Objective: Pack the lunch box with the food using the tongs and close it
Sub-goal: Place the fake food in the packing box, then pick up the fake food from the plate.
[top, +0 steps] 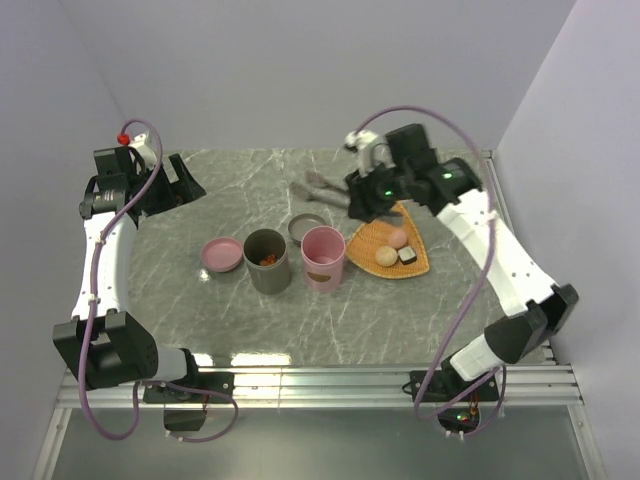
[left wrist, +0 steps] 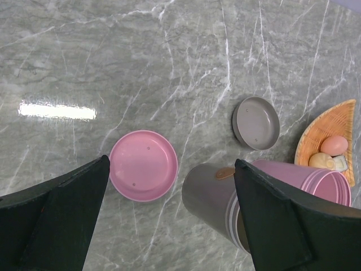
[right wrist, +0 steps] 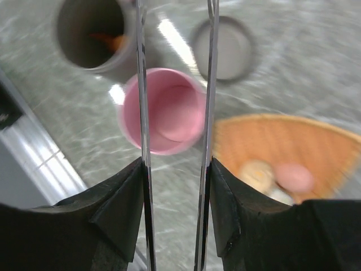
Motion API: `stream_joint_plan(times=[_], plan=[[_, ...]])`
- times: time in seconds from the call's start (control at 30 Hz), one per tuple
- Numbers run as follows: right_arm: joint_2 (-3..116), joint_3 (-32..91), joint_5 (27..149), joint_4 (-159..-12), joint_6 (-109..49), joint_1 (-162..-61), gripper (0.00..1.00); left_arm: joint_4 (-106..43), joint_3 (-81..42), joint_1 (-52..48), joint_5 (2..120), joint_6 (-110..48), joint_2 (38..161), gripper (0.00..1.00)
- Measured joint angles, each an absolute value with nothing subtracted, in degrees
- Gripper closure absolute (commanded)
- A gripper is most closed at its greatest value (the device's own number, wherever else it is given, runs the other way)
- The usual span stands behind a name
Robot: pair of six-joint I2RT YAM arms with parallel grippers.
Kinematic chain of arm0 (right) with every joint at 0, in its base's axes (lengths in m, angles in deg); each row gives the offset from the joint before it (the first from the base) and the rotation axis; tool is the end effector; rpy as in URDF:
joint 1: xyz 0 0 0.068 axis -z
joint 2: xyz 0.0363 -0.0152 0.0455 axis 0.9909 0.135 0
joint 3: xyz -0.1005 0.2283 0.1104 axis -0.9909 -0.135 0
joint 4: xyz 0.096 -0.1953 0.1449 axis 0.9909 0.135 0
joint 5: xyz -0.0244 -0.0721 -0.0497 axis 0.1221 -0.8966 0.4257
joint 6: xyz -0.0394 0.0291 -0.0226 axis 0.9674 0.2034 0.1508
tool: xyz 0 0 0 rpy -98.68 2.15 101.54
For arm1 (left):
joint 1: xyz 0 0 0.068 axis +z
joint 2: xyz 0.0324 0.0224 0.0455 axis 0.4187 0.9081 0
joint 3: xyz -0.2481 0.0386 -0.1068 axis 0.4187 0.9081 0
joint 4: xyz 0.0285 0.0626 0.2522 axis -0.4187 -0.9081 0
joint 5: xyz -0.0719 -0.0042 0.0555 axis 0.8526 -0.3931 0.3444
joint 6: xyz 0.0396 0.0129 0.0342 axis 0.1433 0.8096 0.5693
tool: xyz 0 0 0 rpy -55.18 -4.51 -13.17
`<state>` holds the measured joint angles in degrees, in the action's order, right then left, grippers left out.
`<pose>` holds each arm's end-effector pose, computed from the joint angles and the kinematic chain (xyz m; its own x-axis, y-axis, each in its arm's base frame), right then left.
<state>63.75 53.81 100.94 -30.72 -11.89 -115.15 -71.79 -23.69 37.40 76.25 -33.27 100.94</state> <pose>0.2606 0.1835 0.4099 -0.4290 -0.4988 -0.7531 -0.8219 0.5614 0.0963 0.2860 0.0495 0.3599 -0.6194 -0.3661 -0.6944 -0.0482 0.9006 -0.4319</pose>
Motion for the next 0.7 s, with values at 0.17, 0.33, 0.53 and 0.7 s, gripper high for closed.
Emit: stream_joint_plan(times=[0.17, 0.33, 0.53, 0.7], plan=[[56.21, 49.52, 98.67, -30.17, -12.13, -105.55, 0.48, -72.23, -23.69, 37.38, 76.22, -32.88, 100.96, 0.01], [49.39, 41.35, 95.78, -28.27, -13.79, -96.66, 0.49, -72.34, -23.69, 37.38, 76.27, -32.88, 101.02, 0.01], [47.40, 31.95, 90.82, -25.91, -16.13, -90.43, 0.50, -72.31, -23.69, 37.40, 76.35, -32.88, 101.02, 0.01], [47.32, 27.95, 88.30, -24.64, -17.39, -89.21, 0.50, -72.34, -23.69, 37.38, 76.38, -32.86, 101.02, 0.01]])
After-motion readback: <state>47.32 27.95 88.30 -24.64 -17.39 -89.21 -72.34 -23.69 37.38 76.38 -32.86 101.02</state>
